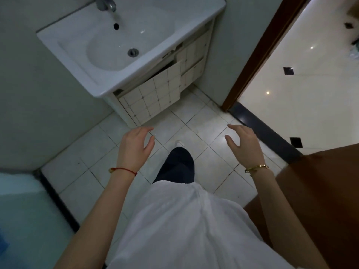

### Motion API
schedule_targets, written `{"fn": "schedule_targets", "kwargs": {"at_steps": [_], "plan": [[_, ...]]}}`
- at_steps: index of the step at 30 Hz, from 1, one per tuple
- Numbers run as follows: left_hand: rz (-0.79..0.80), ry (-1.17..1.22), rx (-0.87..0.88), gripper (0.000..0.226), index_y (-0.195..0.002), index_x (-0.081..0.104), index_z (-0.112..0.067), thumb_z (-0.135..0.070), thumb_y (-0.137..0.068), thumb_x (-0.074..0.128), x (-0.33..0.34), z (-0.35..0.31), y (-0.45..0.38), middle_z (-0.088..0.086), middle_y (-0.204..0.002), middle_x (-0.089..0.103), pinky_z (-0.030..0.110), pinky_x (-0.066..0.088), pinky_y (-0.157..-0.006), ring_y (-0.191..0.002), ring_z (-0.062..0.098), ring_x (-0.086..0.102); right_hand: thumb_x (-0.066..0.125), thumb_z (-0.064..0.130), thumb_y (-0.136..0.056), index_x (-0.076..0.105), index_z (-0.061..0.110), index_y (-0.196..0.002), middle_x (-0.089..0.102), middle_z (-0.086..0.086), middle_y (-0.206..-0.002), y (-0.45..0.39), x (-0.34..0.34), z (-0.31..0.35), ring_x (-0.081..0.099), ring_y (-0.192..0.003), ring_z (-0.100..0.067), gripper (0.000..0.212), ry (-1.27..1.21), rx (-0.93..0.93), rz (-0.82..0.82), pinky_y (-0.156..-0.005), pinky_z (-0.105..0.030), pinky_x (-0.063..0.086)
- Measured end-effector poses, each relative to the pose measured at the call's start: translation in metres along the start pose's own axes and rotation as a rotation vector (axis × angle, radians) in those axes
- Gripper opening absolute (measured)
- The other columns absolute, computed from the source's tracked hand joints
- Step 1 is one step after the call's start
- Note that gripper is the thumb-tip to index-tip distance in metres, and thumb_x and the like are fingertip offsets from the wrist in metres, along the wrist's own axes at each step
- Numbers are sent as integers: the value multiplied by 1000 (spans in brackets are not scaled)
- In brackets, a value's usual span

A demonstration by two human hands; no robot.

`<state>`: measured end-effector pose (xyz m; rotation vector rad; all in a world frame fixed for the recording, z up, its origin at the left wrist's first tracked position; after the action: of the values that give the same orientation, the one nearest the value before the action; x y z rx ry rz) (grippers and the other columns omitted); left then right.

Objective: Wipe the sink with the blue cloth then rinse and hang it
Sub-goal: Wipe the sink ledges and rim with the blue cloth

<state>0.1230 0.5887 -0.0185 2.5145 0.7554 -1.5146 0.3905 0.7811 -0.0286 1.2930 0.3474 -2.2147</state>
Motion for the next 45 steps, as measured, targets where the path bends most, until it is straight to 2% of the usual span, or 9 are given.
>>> {"fn": "schedule_targets", "kwargs": {"at_steps": [3, 12, 17, 19, 20, 26, 28, 33, 45], "plan": [[-43, 7, -14, 28, -118, 68, -6, -19, -95, 58, 4, 5, -56, 10, -108, 71, 37, 51, -90, -96, 25, 66, 57, 27, -95, 55, 12, -129, 59, -7, -127, -68, -7, -6, 49, -122, -23, 38, 3, -37, 7, -103, -31, 32], [-163, -9, -21, 30, -119, 67, -9, -20, -94, 56, -2, 16, -253, 8, -110, 71, 42, 52, -89, -98, 25, 65, 60, 18, -93, 58, 6, -123, 61, -11, -111, -282, -49, 31, 54, -104, -24, 33, 41, -198, -52, -90, -25, 36], [-156, -36, -48, 27, -117, 68, -7, -14, -91, 62, 8, 24, -327, 10, -107, 71, 38, 51, -84, -92, 29, 66, 47, 29, -98, 56, 9, -128, 60, -9, -121, -367, -36, 32, 55, -107, -23, 36, 17, -243, 29, -91, -22, 34], [-164, -58, -75, 27, -118, 67, -6, -14, -92, 62, 13, 30, -353, 11, -109, 71, 40, 52, -85, -93, 29, 66, 33, 42, -98, 52, 14, -132, 54, -5, -130, -402, -20, 30, 47, -118, -19, 47, 75, -282, 118, -97, -15, 24], [-184, -59, -93, 28, -118, 67, -6, -14, -92, 61, 15, 34, -370, 11, -109, 71, 40, 51, -85, -94, 30, 66, 35, 42, -98, 50, 15, -133, 52, -4, -133, -425, -16, 29, 44, -121, -18, 46, 61, -277, 141, -97, -13, 20], [-268, -100, -198, 28, -119, 67, -7, -17, -94, 60, 20, 55, -459, 11, -109, 70, 40, 51, -84, -95, 30, 66, 58, 23, -95, 51, 7, -134, 51, -15, -135, -558, -16, 58, 43, -126, -29, 43, -83, -435, 145, -109, -38, 33], [-283, -104, -256, 31, -120, 66, -9, -22, -94, 54, 20, 64, -489, 9, -107, 70, 42, 51, -85, -96, 30, 66, 59, 22, -95, 50, 7, -136, 50, -14, -136, -608, -14, 73, 40, -127, -27, 45, -78, -476, 171, -110, -38, 32], [-348, -158, -349, 27, -117, 67, -6, -11, -91, 64, 18, 80, -552, 11, -100, 71, 42, 51, -83, -92, 31, 66, 56, 24, -96, 48, 7, -137, 49, -14, -139, -715, -3, 116, 40, -128, -27, 46, -50, -607, 198, -110, -32, 29], [-313, -214, -457, 29, -121, 66, -8, -14, -92, 62, 45, 151, -649, 9, -113, 70, 42, 47, -92, -105, 30, 64, 57, 34, -93, 32, 15, -148, 27, -16, -153, -901, 71, 161, 24, -139, -34, 63, 102, -665, 225, -114, -49, 23]]}}
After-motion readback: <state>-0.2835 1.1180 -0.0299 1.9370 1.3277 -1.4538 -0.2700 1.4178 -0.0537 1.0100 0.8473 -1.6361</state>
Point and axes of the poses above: each hand's wrist, its own y-axis away from the middle knuckle, its own x-axis out of the palm, z = x × y, the point moved 7 cm from there along -y, towards the middle knuckle
